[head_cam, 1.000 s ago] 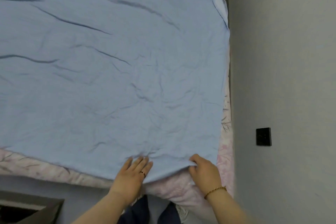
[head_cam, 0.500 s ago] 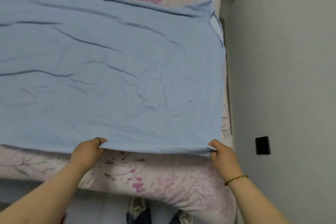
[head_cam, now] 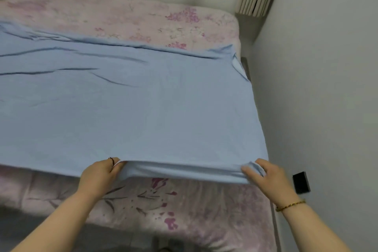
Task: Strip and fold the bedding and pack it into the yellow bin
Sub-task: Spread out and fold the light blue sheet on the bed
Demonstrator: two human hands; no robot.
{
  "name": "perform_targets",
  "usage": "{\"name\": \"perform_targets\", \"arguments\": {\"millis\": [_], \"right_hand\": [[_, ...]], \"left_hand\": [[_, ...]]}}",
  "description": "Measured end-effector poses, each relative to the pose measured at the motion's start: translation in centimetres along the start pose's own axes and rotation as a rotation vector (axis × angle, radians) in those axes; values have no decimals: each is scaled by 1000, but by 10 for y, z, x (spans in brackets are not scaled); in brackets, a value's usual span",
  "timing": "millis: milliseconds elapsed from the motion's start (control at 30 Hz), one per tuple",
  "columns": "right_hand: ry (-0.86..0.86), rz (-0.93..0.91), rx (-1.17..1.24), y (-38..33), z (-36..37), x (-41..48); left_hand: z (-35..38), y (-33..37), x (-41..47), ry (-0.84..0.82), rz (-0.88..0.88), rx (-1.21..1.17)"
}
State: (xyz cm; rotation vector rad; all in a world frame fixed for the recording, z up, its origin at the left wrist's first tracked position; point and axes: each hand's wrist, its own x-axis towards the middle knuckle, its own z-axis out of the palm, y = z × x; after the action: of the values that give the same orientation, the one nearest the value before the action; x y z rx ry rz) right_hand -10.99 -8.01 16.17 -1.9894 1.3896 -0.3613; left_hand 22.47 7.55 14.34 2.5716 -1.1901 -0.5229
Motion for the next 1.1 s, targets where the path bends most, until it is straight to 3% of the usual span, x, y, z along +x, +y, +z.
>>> {"name": "perform_targets", "arguments": {"millis": [167,467,800,1100], "right_hand": [[-138,-40,-258,4,-18,-32],[-267,-2,-184,26,-41,-106],[-48,130,-126,44,-100,-127],[-144,161,-123,39,-95,-96]], "left_hand": [[-8,8,-41,29,14,-10],[0,15,-144,-51,1,60],[4,84,-163,-105,157,-57],[2,73,-142,-168,87,-174]]}}
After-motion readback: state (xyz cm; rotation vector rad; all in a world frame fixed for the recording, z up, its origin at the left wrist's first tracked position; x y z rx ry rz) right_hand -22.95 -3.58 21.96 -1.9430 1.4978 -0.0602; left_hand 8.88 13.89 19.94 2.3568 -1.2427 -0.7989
